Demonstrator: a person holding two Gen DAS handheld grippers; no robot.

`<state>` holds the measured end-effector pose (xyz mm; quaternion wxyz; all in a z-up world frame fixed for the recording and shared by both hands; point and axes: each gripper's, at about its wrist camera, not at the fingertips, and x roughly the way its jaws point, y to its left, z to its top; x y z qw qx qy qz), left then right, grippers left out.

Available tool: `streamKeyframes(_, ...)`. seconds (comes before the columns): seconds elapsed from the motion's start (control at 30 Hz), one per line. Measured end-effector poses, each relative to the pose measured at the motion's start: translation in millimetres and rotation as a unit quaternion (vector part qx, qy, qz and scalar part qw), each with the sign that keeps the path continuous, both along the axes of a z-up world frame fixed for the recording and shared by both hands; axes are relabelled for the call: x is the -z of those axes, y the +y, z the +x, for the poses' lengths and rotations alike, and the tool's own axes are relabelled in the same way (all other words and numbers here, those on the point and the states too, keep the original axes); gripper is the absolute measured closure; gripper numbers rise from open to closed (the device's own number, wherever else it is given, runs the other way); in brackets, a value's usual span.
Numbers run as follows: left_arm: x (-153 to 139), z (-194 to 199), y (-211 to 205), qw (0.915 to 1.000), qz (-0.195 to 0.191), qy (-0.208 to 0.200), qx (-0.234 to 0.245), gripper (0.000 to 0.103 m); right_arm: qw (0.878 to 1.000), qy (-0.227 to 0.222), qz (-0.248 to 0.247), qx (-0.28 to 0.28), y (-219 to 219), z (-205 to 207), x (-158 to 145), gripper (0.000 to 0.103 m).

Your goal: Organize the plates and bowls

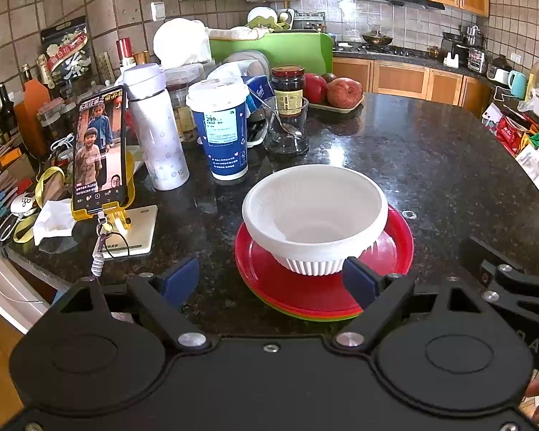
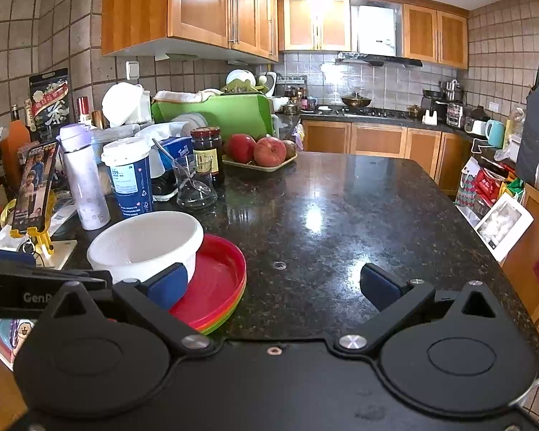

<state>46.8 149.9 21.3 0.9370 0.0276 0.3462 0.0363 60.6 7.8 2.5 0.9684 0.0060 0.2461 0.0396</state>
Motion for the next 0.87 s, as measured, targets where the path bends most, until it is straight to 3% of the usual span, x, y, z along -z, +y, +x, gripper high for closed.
streamKeyframes(0.87, 1, 7, 6, 1.0000, -0.005, 0.004, 0.003, 0.016, 1.000, 0.014, -0.002, 0.001, 8, 11, 3, 0.000)
